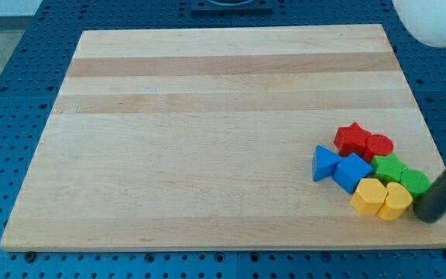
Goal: Place the green circle to the right of the green star
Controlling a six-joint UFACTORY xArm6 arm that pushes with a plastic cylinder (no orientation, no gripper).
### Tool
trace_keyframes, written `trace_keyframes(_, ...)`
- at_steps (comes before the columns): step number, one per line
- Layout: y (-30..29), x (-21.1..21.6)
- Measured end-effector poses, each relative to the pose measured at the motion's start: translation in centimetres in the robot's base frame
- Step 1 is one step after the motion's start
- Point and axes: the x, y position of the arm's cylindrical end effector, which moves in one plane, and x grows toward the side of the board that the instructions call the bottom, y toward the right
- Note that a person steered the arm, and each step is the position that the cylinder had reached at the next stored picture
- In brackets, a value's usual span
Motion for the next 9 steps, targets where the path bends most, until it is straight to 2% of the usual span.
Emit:
trace_keyframes(5, -1.8, -6.5)
trace_keyframes(7, -1.4, -5.0)
trace_keyframes(9, -1.2, -6.6)
